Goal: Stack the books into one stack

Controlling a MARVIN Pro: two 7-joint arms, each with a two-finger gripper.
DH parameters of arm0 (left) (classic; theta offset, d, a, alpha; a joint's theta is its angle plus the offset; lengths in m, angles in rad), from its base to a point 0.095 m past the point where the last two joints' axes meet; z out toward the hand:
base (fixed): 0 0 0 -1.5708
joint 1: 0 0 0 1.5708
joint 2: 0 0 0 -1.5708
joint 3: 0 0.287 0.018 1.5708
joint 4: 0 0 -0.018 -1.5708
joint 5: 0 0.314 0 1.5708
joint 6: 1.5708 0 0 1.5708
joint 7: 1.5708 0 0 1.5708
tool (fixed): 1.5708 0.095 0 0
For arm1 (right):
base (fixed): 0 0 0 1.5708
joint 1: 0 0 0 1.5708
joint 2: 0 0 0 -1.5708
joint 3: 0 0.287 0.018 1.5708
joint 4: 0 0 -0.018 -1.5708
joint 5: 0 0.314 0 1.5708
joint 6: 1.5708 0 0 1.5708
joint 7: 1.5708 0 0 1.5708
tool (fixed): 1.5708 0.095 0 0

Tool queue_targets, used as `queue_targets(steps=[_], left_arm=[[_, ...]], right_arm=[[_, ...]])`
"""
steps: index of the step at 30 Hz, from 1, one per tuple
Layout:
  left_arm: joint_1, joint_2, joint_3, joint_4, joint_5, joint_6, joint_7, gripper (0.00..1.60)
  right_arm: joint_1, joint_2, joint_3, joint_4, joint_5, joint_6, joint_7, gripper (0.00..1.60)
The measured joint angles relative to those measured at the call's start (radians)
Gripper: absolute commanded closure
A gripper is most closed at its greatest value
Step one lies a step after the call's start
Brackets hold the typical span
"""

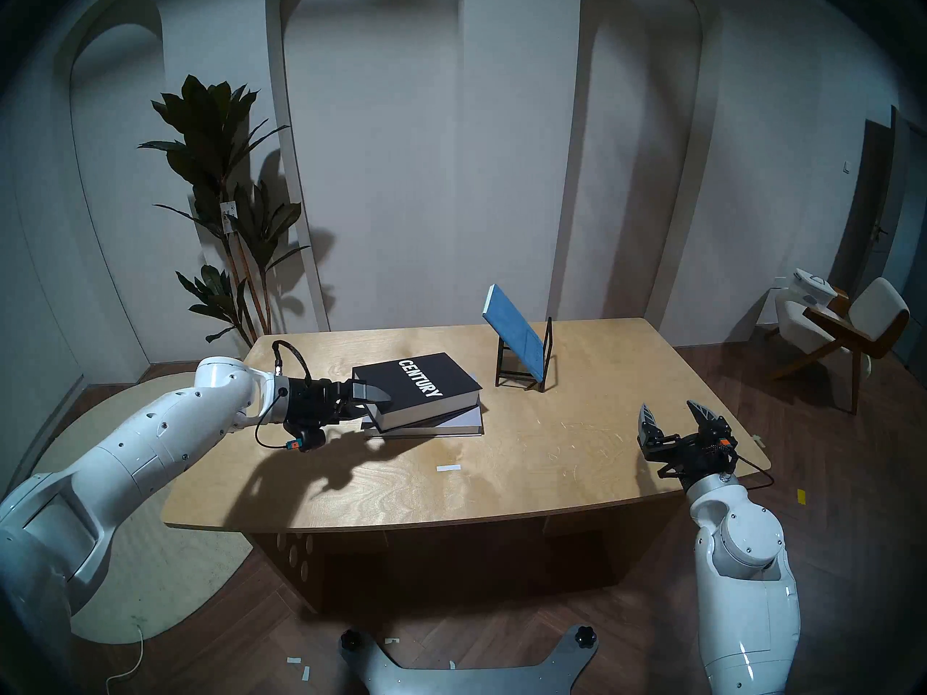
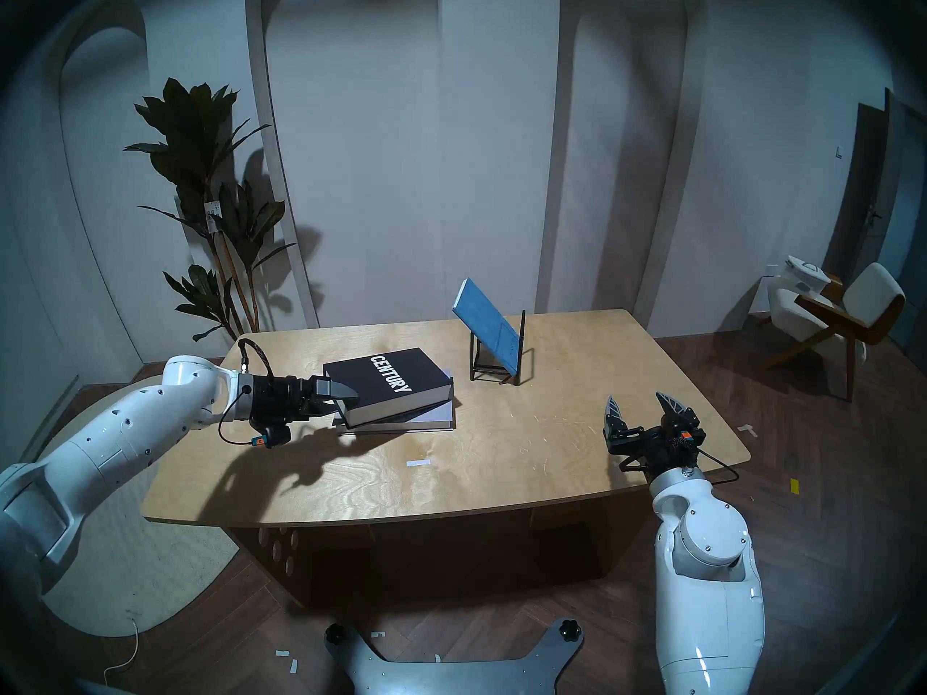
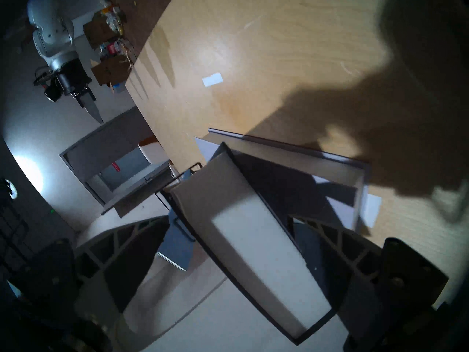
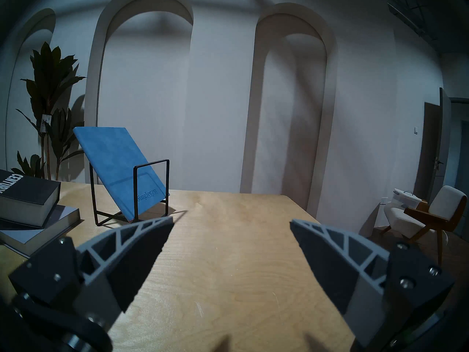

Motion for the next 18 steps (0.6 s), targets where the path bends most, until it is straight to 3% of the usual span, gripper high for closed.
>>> queue_targets(steps=[7, 12, 18], left_arm=[[0.005, 0.021, 0.055, -0.075, 0.122, 0.089, 0.065, 0.00], [-0.004, 0.019, 0.074, -0.014, 0.202, 0.160, 0.076, 0.00], [-0.027, 0.003, 0.065, 0.062, 0.239, 0.208, 0.095, 0.00]], right_arm=[[0.000, 0.001, 0.000, 0.000, 0.001, 0.000, -0.001, 0.00], [-0.001, 0.001, -0.001, 0.000, 0.002, 0.000, -0.001, 0.00], [-0.001, 0.002, -0.001, 0.000, 0.002, 0.000, -0.001, 0.00]])
